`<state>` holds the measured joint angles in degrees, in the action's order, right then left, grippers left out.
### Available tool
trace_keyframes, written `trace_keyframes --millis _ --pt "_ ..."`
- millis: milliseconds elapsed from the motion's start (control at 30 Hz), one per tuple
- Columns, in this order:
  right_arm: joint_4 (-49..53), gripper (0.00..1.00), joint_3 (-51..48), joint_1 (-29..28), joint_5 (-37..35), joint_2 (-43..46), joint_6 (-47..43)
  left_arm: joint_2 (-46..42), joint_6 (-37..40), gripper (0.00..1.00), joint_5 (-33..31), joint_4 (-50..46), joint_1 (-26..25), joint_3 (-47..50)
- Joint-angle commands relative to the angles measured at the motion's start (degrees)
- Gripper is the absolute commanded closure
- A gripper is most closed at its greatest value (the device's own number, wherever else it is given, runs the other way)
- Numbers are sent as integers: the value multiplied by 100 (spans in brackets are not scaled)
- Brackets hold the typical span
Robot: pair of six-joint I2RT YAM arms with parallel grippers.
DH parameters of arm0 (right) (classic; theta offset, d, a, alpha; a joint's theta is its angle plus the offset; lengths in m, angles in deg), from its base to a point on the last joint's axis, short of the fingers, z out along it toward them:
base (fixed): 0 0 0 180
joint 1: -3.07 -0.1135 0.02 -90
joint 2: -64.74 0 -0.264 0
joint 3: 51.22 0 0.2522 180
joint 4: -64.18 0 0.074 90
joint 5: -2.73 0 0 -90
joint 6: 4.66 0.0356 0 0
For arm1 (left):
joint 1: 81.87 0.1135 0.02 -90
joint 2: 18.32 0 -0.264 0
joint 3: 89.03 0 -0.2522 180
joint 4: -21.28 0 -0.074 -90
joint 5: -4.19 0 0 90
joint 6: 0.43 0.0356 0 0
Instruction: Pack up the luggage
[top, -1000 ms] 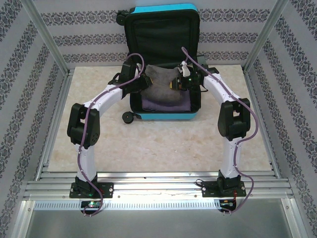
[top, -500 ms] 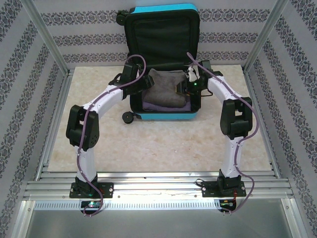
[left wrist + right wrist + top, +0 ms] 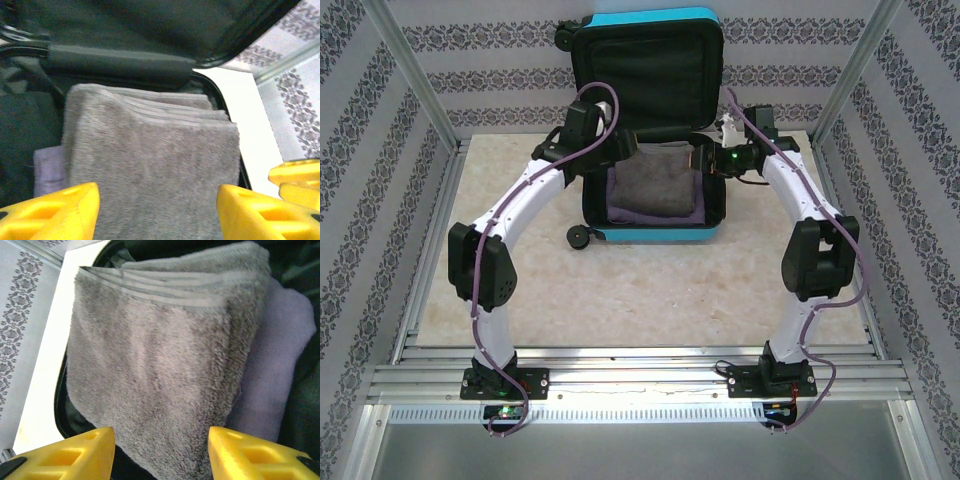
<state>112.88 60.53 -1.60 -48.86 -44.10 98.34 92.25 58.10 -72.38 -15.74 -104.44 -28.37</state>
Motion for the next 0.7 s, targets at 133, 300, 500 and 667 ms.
trace_keyframes --millis 133,300,500,667 --pt "-680 70 -83 -257 344 -143 483 726 -68 37 299 113 -184 -546" --pt "-1218 77 112 -339 601 -624 917 1189 -114 38 230 70 -173 -780" --pt "-1742 81 185 -403 460 -1282 1433 1536 -258 38 -7 202 -50 -580" --pt "-2374 83 -143 -489 187 -1736 2075 1661 -459 39 -124 552 85 -50"
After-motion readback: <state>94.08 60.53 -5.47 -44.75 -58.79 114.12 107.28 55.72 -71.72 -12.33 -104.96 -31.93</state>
